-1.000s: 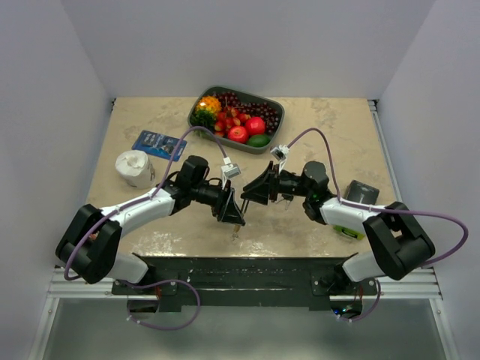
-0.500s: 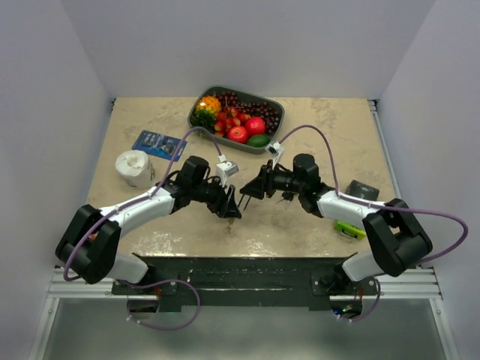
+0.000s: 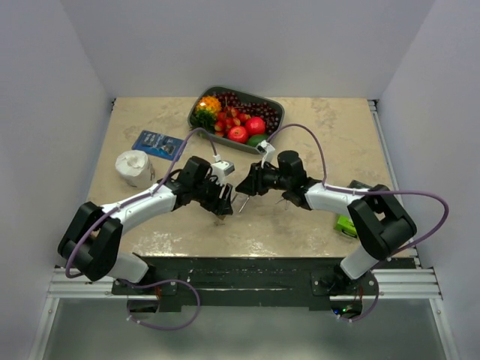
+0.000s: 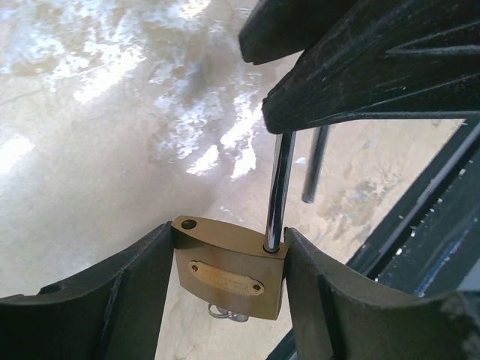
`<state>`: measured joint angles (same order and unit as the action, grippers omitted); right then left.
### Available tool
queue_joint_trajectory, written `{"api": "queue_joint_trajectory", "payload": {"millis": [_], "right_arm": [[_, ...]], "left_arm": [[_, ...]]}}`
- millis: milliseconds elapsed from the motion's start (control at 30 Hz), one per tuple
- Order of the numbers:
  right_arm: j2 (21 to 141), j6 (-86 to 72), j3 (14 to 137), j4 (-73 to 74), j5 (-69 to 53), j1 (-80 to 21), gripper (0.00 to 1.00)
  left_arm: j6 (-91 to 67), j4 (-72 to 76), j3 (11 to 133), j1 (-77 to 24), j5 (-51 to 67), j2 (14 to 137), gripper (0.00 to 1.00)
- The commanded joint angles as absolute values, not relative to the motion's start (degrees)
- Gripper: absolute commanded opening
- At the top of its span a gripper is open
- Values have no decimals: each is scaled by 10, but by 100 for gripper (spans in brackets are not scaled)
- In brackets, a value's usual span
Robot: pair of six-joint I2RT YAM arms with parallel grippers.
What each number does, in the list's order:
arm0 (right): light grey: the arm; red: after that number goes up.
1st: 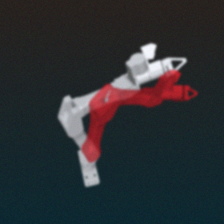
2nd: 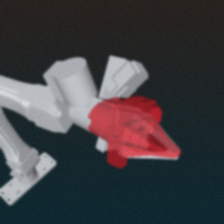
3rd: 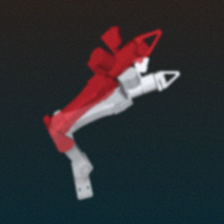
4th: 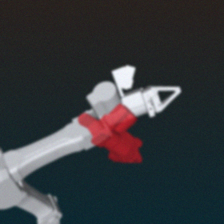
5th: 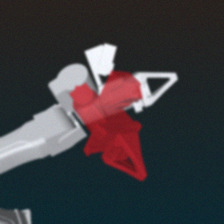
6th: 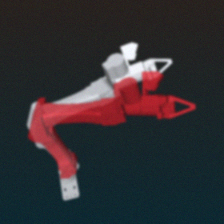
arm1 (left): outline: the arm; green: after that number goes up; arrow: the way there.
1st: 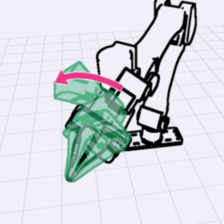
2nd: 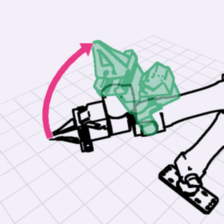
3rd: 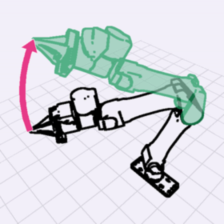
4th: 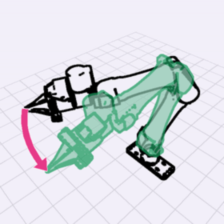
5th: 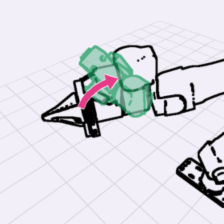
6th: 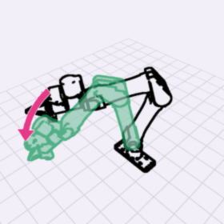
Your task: Unlock with the key
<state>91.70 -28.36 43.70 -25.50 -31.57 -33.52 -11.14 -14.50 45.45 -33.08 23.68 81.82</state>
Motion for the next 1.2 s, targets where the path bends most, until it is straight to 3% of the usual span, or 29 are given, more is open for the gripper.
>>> {"api": "queue_joint_trajectory", "payload": {"millis": [0,333,433,867,1167], "right_arm": [[927,-281,466,-223,-291,-343,6],[952,-311,468,-241,-285,-350,6],[951,-316,467,-241,-266,-350,13],[861,-317,430,-237,-190,-337,60],[732,-286,388,-177,-156,-283,68]], "left_arm": [[-109,-130,492,-324,175,812,0],[-112,-132,491,-325,156,812,0],[-110,-133,491,-324,156,815,0],[-105,-174,500,-324,82,847,0],[-102,-198,511,-324,38,878,0]]}}
